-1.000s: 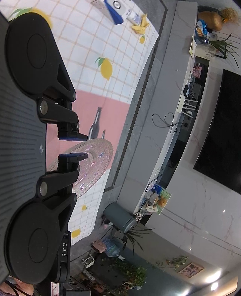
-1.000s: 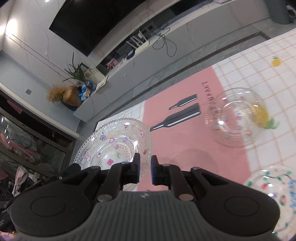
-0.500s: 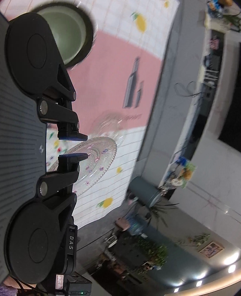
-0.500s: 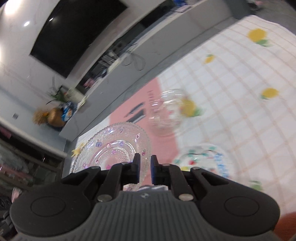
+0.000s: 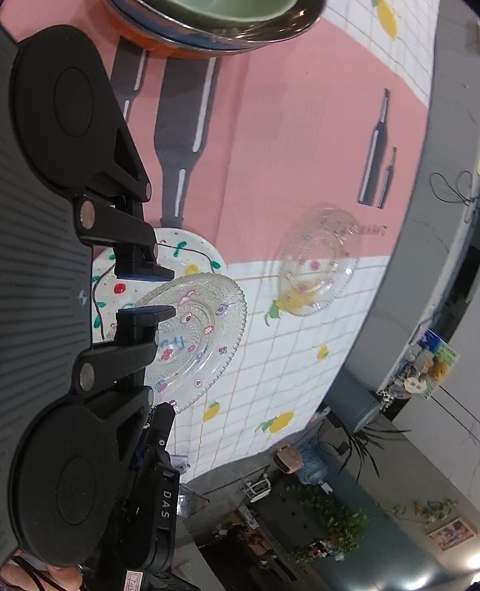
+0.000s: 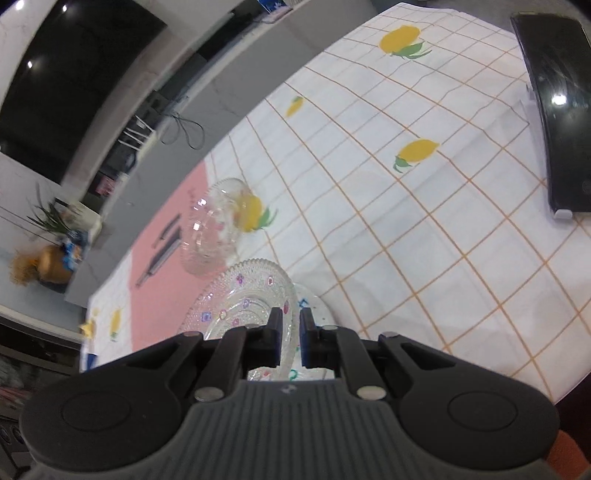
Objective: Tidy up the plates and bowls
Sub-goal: 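Carry the glass plate and lower it onto the Fruity plate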
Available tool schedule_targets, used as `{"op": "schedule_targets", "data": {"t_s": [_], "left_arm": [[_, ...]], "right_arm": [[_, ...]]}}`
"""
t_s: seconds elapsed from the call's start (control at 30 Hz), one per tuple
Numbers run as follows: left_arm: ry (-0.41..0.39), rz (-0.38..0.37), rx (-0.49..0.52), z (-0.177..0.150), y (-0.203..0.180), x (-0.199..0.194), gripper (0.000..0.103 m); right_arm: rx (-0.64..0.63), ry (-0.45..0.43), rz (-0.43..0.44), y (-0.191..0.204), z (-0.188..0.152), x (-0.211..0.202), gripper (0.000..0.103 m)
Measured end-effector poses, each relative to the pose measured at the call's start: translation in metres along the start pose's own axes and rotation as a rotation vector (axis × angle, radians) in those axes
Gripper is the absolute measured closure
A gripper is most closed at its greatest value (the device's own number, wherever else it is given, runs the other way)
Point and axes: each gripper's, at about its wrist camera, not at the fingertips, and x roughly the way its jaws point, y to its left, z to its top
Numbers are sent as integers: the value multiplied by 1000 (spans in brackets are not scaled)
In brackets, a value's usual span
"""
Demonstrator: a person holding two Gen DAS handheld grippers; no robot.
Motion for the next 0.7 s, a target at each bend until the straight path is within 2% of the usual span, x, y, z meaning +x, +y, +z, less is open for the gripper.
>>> {"op": "schedule_targets", "data": {"t_s": [0.17,0.7], "left_arm": [[5,27,0,-3,0,6,89],[8,111,41,-10,-2,18,89]], "right_arm": [[-76,3,-66,9,-4,10,95],[-140,77,-137,18,-8,29,94]]}}
